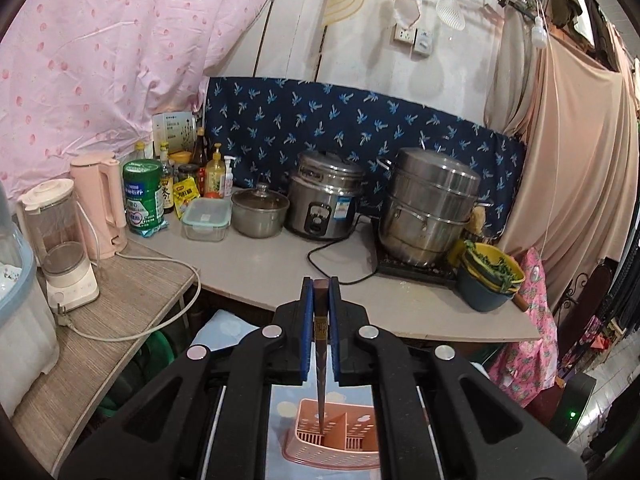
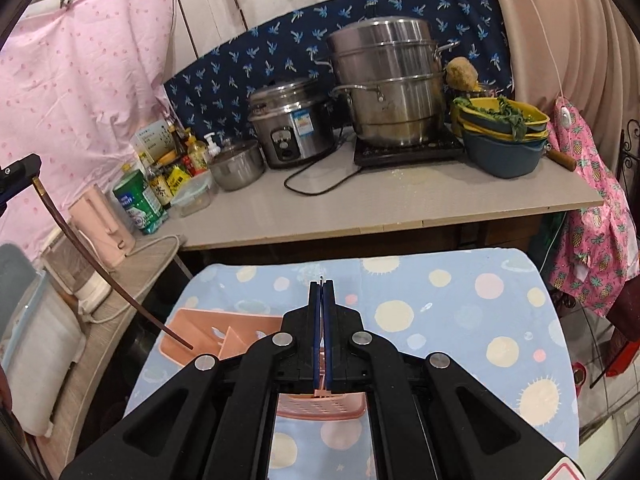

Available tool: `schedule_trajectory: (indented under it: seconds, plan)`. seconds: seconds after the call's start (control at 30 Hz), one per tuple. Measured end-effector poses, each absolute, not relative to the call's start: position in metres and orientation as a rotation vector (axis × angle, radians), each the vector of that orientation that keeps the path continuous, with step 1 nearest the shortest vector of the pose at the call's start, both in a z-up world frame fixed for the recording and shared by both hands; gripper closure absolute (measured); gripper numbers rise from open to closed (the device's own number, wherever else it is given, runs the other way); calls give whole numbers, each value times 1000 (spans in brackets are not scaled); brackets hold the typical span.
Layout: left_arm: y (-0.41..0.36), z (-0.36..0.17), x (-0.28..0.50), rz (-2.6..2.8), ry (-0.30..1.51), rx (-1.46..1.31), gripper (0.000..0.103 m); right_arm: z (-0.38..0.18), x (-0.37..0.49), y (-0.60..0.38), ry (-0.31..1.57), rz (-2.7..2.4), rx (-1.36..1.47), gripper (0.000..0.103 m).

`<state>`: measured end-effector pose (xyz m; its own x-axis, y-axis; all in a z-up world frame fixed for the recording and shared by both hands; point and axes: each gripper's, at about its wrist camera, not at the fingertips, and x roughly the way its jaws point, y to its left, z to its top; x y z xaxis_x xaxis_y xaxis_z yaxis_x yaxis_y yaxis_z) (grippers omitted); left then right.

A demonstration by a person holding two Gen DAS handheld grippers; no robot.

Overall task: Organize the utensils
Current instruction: 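Lift the chopstick and spoon and carry both over the pink basket, then open the left tool dropping the chopstick in while the right tool releases the spoon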

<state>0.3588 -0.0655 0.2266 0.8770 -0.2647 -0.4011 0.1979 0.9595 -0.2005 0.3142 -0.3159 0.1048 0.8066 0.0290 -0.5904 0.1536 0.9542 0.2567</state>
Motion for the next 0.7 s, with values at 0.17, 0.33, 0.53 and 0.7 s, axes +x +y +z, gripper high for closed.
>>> schedule_trajectory:
  seconds: [0.17, 0.33, 0.53, 0.7]
  plan:
    - [-69, 205, 370, -247, 478, -151, 96, 85, 327, -312, 668, -74, 277, 101]
    - [-71, 192, 375, -251, 507, -149, 96, 73, 336, -313, 702, -68, 273, 101]
    - [-67, 189, 370, -226, 509, -139, 69, 80, 329, -307, 676, -72, 253, 80]
    - [-69, 191, 348, -166, 480, -73, 50, 100, 307, -302, 628, -64, 252, 65]
